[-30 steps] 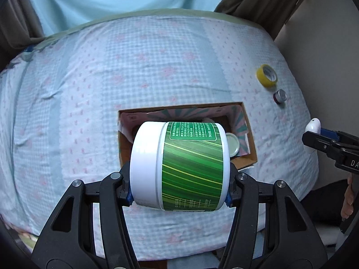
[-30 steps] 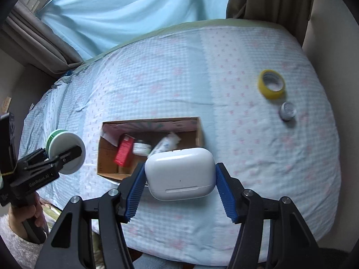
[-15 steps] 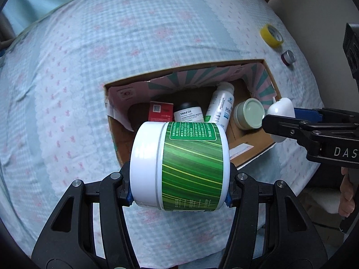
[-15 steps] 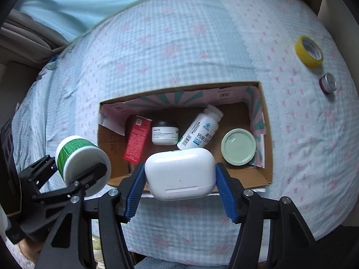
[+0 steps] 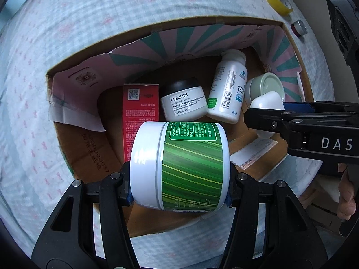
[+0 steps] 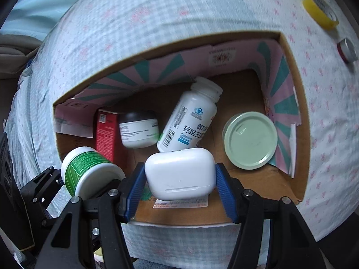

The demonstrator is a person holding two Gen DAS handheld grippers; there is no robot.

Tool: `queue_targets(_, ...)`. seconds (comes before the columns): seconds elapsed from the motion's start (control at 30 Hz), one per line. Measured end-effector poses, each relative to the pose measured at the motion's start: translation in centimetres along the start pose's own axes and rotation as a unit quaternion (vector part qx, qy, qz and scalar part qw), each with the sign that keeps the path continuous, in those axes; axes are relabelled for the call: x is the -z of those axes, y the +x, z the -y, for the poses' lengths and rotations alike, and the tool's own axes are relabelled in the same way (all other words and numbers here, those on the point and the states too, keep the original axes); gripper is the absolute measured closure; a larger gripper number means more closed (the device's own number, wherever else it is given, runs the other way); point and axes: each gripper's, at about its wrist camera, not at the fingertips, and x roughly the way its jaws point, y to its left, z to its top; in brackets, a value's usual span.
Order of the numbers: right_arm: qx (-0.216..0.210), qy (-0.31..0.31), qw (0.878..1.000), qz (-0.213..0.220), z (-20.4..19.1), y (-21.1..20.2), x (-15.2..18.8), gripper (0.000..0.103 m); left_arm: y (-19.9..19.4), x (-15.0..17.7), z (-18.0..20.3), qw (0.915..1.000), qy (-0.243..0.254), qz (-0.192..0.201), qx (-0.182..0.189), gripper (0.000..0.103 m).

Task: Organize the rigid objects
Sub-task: 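Open both tools to drop the jar and earbud case into the box, then move both tools back toward the yellow tape roll and silver tin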

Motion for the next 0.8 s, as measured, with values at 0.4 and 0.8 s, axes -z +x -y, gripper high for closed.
queue_targets(0.4,-0.018,0.034,0.999,-0.028,1.1,1.9,-0.8,0.033,-0.6,-0.5,0.7,0.9998,0.010,-0.011,0.012,0.000)
queue_targets(0.8,-0.026,0.043,0.999,0.001,1.7,-0.1,1.2,0.000,-4.4,2.1,-1.3,0.9993,-0.035,0.015,0.002,0.000)
